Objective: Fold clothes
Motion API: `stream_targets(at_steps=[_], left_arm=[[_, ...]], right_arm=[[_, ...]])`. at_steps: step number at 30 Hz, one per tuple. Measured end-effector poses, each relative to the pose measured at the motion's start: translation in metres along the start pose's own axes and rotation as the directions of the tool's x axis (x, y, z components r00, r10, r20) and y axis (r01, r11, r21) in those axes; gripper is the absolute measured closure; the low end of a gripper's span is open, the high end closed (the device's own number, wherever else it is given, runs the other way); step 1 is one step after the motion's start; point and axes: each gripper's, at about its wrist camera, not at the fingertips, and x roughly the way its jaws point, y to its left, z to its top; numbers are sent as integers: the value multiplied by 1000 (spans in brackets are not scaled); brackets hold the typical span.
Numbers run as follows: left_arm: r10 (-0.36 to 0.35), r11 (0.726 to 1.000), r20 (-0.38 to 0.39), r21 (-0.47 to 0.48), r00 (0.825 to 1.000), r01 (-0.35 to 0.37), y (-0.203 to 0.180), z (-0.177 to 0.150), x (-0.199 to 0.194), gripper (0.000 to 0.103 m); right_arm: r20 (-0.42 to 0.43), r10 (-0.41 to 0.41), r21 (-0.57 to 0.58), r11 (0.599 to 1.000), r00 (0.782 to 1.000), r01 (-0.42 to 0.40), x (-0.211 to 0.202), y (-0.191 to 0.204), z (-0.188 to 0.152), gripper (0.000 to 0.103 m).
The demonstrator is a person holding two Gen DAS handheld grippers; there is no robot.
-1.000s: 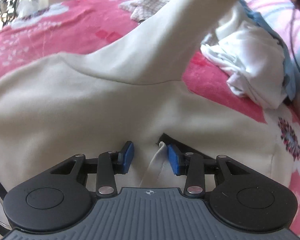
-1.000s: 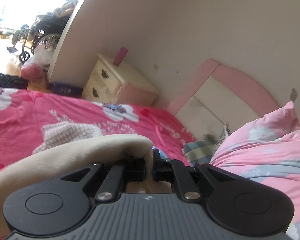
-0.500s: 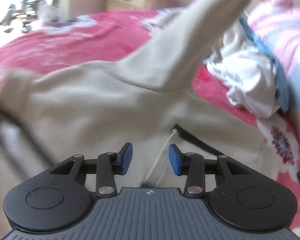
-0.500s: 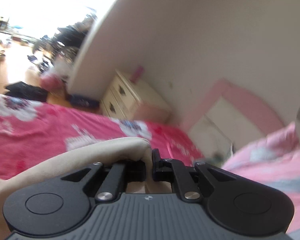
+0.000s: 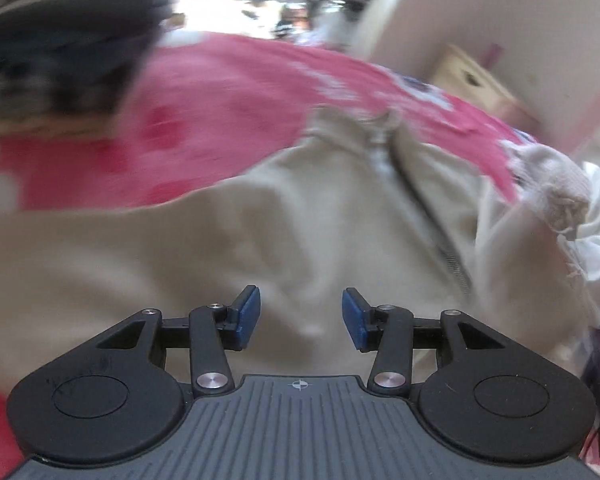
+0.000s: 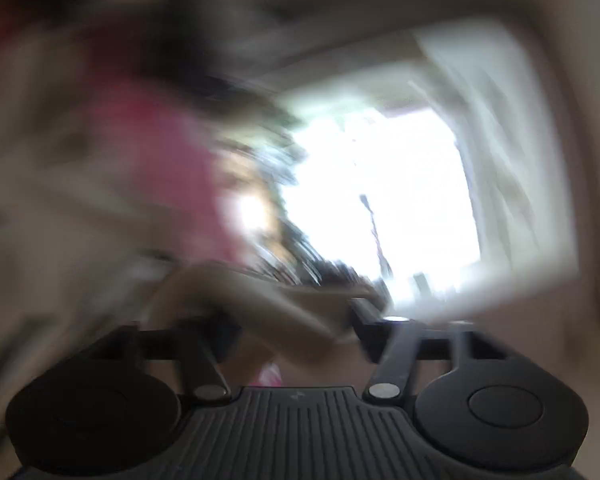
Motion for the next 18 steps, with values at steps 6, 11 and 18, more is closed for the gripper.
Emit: stream_targets(at_steps=[6, 11, 18], left_arm=[[-29, 999, 18, 18, 999, 29, -3, 4, 1, 53], [-169, 983, 20, 73, 985, 168, -34, 7, 23, 48], [-286, 958, 38, 45, 958, 284, -25, -3, 50, 47]], right_arm=[[62, 127, -76, 990, 990, -122, -48, 88, 35, 31], [-102, 282, 441, 872, 954, -211, -49, 28, 6, 27], [43, 544, 997, 34, 838, -73, 8, -52, -112, 33]])
